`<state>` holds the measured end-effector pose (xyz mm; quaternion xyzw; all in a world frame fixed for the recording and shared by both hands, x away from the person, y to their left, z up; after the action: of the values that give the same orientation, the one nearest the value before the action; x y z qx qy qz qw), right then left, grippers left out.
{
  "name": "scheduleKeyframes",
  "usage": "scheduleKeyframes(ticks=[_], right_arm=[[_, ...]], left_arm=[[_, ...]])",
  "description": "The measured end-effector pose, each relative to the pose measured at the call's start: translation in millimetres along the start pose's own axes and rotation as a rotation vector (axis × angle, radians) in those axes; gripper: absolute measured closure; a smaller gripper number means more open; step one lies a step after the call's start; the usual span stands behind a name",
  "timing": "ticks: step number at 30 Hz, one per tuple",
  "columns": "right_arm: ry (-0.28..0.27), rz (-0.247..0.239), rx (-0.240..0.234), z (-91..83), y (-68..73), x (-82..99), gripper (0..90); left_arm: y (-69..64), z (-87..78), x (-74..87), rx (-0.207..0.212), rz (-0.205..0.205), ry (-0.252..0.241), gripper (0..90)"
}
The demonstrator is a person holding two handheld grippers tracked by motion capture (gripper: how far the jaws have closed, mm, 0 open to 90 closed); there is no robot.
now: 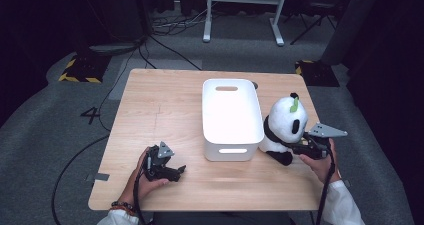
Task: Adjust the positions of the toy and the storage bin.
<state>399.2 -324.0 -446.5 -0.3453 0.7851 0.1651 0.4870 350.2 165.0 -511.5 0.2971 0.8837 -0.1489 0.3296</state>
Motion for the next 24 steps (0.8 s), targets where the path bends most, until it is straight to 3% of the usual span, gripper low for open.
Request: scheduleKeyframes(ticks=[13,24], right_arm=[[-0.021,-0.021,0.008,-11.0,-0.4,2.2,52.4],[-0.034,0.007,0.032,-11.0,-2.1,4.8,52.7]], left_arm=[[0.0,-0.1,0.2,0.001,0.0,-0.001,9.9],[0.2,-0.1,0.2,0.003,0.001,-0.002,9.9]])
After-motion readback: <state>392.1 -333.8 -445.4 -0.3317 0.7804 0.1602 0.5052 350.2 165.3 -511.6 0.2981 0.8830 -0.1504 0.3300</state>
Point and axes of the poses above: each handheld gripper's, and its own axes: z roughly forward along the jaws, x roughly out of its underside, y roughly to its left, the point moved 1 cm from there along z, roughly forward along the jaws, and after that the axes turned 4 degrees about -z, right-handed, at the moved point
